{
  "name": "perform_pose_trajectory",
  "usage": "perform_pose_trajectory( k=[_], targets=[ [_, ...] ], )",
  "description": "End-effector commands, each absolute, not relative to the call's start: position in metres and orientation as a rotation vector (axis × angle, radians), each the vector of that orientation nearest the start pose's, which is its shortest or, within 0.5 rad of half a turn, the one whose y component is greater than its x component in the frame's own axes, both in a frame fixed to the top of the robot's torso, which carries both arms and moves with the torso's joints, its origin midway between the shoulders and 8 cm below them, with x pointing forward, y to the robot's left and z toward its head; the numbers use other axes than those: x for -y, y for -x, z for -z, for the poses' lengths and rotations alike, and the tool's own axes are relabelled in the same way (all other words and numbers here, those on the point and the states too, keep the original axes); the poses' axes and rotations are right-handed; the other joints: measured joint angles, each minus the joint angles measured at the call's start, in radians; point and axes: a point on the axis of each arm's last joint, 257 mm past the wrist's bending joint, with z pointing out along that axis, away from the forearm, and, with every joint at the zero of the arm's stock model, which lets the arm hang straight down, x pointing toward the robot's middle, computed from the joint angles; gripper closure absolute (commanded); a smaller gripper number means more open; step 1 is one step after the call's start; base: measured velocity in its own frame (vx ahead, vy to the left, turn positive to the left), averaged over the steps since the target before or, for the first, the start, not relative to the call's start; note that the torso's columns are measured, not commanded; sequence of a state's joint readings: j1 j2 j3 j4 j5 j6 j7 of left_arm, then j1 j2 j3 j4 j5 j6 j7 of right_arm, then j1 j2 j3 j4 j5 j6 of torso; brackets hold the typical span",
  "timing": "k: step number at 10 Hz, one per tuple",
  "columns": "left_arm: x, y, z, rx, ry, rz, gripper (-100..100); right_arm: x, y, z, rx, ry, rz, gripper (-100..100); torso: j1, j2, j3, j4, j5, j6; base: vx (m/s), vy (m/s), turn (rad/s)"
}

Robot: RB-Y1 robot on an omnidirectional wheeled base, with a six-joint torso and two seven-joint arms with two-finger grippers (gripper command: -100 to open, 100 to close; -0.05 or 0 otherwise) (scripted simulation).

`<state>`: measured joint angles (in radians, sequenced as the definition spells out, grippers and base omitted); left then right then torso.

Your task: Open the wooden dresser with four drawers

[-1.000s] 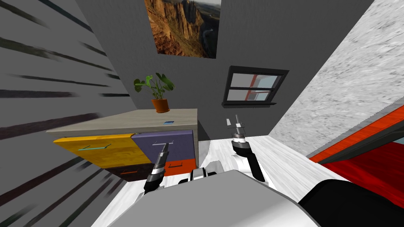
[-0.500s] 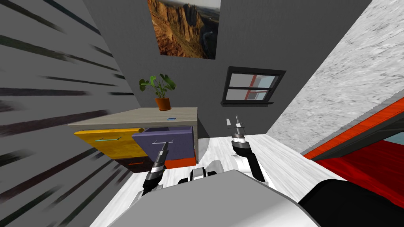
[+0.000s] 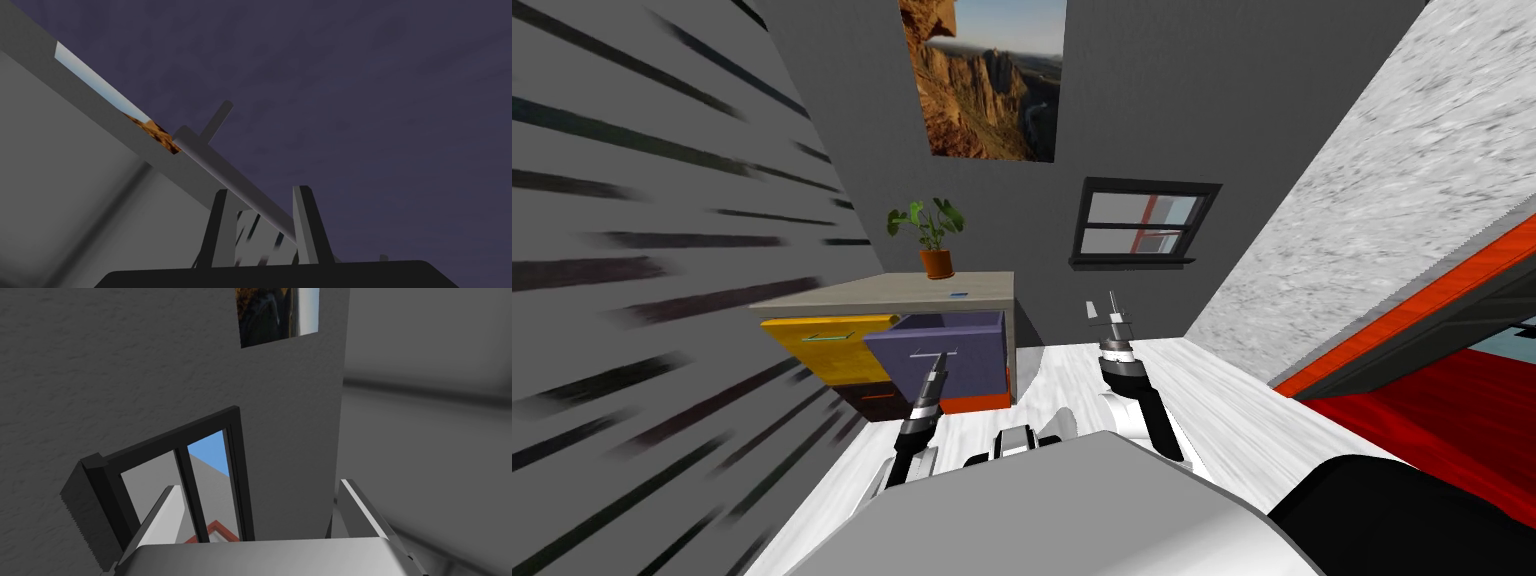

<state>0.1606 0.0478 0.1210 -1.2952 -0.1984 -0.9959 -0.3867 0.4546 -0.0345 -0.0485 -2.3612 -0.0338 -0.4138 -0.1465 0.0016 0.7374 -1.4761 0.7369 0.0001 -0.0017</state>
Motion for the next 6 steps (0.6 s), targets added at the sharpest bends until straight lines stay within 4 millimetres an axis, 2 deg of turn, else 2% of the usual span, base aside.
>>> perform_pose_trajectory(
  k=[1, 3, 6],
  targets=[
    [-0.261, -0.446, 0.199, -0.981, 0.425, 0.869, 100, 0.288, -0.341, -0.06, -0.555, -0.671, -1.439, 0, 0.0, -0.003, -0.002, 0.0, 0.0, 0.0, -0.14, 0.017, 0.022],
    [-0.258, -0.453, 0.197, -0.979, 0.422, 0.878, 100, 0.288, -0.341, -0.06, -0.555, -0.671, -1.439, 0, -0.001, -0.002, -0.001, 0.001, -0.001, 0.0, -0.075, 0.023, 0.007],
    [-0.246, -0.479, 0.193, -0.971, 0.414, 0.879, 100, 0.288, -0.341, -0.06, -0.555, -0.671, -1.439, 0, 0.0, 0.002, 0.001, 0.001, 0.0, 0.0, -0.109, 0.026, 0.022]
  ],
)
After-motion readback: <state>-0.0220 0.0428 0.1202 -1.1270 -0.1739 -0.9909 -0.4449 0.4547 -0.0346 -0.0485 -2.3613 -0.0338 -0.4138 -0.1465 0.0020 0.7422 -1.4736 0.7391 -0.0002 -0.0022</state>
